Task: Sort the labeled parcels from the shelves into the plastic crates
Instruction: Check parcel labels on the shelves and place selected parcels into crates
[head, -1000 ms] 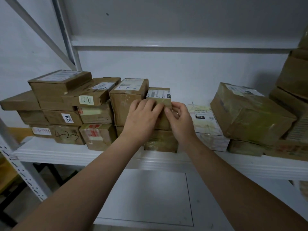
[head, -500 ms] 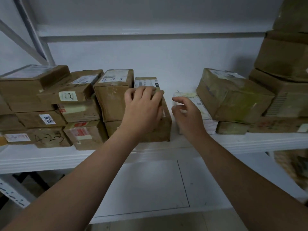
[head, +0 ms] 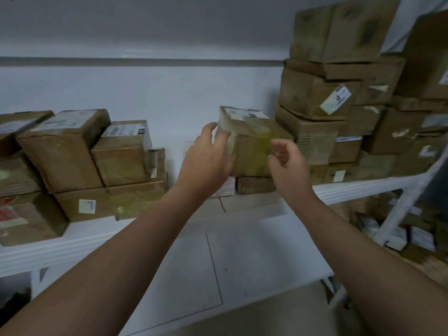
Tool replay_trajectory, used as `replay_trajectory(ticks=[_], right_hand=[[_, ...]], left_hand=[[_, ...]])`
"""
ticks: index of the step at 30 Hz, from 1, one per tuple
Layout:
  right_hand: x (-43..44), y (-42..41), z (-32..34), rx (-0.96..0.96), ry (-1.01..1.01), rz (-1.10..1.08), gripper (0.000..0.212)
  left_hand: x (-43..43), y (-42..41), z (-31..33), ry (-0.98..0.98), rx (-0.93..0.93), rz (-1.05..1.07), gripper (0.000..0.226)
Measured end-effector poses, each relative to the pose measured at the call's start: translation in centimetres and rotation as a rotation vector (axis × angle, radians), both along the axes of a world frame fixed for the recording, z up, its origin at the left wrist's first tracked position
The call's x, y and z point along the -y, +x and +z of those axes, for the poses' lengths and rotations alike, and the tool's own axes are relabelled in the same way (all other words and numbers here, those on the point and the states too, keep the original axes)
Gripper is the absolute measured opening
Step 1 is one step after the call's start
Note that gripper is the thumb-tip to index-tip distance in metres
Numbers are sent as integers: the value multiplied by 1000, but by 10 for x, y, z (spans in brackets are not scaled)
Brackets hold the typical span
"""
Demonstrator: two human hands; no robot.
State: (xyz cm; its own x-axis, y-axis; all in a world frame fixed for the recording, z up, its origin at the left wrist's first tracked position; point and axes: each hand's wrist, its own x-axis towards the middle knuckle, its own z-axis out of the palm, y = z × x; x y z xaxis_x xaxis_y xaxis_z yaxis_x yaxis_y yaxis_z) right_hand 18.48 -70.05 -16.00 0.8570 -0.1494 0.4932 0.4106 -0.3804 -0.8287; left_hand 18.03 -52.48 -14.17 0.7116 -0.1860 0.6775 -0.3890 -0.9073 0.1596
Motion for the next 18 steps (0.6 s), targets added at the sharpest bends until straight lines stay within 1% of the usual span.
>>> replay_trajectory(ticks=[2,5,8,10,12,13,15,16,18], right_hand=[[29,6,2,-23,-46,-21,28],[65,17,10,-53,-114,-46,26],[82,27,20,-188,-192,17,32],[85,33,23,-299,-140,109,42],[86,37,23,-362,-85,160,48],[86,38,21,-374,-60,197,44],[82,42,14,-376,18,268,20],[79,43,10,-381,82,284,17],[76,47,5,-413,192,255,32]], left_hand=[[22,10,10,69,31,13,50],[47,25,23,77,14,38,49],[62,41,19,113,-115,140,50],[66,46,12,117,-244,217,52],[71,46,5,32,-298,231,52],[74,43,1,-36,-289,220,51],[81,34,-9,-206,-238,167,46],[85,30,-16,-298,-197,128,42],[93,19,-32,-497,-114,53,32]])
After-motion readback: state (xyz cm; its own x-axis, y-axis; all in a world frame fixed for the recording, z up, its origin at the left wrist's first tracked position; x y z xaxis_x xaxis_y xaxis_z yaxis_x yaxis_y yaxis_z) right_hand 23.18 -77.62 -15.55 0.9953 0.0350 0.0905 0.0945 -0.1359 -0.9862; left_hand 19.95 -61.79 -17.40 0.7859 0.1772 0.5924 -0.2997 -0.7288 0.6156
